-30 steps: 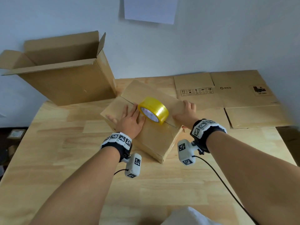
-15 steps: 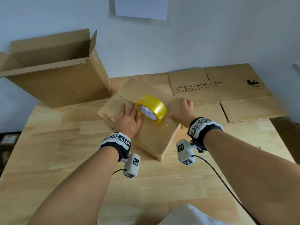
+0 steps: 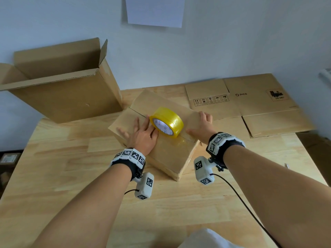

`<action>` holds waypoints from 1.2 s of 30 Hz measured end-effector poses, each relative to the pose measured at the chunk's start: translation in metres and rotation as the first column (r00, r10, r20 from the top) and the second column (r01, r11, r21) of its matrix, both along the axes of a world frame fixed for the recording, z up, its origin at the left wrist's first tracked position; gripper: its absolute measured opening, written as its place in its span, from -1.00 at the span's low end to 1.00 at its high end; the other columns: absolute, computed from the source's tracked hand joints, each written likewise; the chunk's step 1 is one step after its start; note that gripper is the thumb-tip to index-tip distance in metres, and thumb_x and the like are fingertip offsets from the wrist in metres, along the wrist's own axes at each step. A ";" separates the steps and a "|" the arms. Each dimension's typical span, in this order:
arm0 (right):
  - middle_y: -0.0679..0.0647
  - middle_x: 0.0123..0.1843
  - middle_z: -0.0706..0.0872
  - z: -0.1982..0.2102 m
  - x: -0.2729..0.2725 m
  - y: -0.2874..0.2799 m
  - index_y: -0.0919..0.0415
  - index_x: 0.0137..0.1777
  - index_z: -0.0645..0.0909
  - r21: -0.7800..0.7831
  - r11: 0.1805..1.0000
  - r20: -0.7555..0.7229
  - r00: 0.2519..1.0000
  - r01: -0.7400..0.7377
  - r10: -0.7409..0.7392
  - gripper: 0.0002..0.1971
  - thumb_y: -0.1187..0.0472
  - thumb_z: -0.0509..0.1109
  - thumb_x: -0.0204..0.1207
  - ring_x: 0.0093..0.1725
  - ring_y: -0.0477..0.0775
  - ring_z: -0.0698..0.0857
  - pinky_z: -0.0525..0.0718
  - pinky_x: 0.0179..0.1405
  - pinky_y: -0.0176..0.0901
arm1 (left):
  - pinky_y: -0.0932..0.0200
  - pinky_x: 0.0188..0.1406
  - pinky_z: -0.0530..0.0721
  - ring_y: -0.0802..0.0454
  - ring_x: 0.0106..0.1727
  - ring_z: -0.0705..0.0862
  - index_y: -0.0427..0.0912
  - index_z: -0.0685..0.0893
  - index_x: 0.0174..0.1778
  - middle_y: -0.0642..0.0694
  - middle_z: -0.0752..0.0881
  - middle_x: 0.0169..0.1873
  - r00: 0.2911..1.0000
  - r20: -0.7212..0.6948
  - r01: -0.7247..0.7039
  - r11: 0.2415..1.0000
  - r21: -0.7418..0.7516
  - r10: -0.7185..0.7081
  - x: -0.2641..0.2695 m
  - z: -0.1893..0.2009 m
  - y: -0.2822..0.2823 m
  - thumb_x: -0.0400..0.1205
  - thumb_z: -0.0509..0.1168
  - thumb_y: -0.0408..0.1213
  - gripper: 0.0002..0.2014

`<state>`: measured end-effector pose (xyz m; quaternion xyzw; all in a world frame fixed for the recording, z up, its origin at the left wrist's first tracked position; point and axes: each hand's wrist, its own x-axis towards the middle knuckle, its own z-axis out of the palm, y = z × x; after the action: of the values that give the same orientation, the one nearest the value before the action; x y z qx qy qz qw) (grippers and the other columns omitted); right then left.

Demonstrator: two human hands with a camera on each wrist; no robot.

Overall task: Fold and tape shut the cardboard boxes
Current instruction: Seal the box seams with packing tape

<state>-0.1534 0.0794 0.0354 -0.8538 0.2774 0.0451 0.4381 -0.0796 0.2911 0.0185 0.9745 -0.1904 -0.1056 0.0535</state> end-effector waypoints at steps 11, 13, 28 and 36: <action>0.07 0.50 0.10 -0.003 0.000 -0.002 0.15 0.57 0.11 -0.034 0.999 -0.009 1.000 -0.015 0.014 -0.19 0.13 0.50 0.42 0.22 0.10 0.47 0.60 0.19 -0.12 | -0.63 0.35 -0.35 -0.04 0.68 -0.22 0.34 0.15 0.58 0.25 -0.03 0.66 0.999 -0.033 -0.005 1.000 0.016 0.006 -0.002 0.001 -0.003 0.73 -0.23 0.04 -0.54; 0.06 0.52 0.09 -0.001 0.001 -0.003 0.14 0.58 0.09 -0.043 0.999 -0.041 0.999 -0.024 0.022 -0.18 0.10 0.49 0.42 0.30 0.14 0.48 0.60 0.24 -0.06 | -0.63 0.36 -0.35 -0.04 0.68 -0.22 0.33 0.15 0.58 0.25 -0.02 0.66 1.000 -0.030 -0.004 1.000 0.018 0.004 -0.003 0.002 -0.003 0.73 -0.24 0.05 -0.54; -0.01 0.05 0.72 0.070 0.027 0.043 0.01 0.11 0.65 -0.078 0.950 0.019 0.952 -0.303 0.305 -0.39 -0.40 -0.05 0.56 0.09 0.08 0.65 0.57 0.10 -0.02 | -0.66 0.36 -0.28 -0.03 0.68 -0.23 0.36 0.05 0.60 0.28 -0.05 0.65 0.999 -0.054 0.001 0.999 0.045 0.001 -0.003 0.005 -0.002 0.73 -0.26 0.08 -0.54; 0.03 -0.42 0.42 0.065 0.019 0.042 0.18 -0.26 0.49 -0.094 0.957 -0.017 0.962 -0.274 0.274 -0.43 -0.34 0.06 0.58 -0.39 0.03 0.42 0.32 -0.38 -0.14 | -0.67 0.34 -0.28 -0.03 0.68 -0.22 0.38 -0.04 0.60 0.29 -0.12 0.65 0.998 -0.068 0.001 0.999 0.051 0.002 -0.003 0.006 -0.002 0.72 -0.27 0.11 -0.53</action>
<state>-0.1340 0.1215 0.1002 -0.9040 0.1591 0.0936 0.3857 -0.0828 0.2888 0.0248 0.9715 -0.1854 -0.1433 0.0353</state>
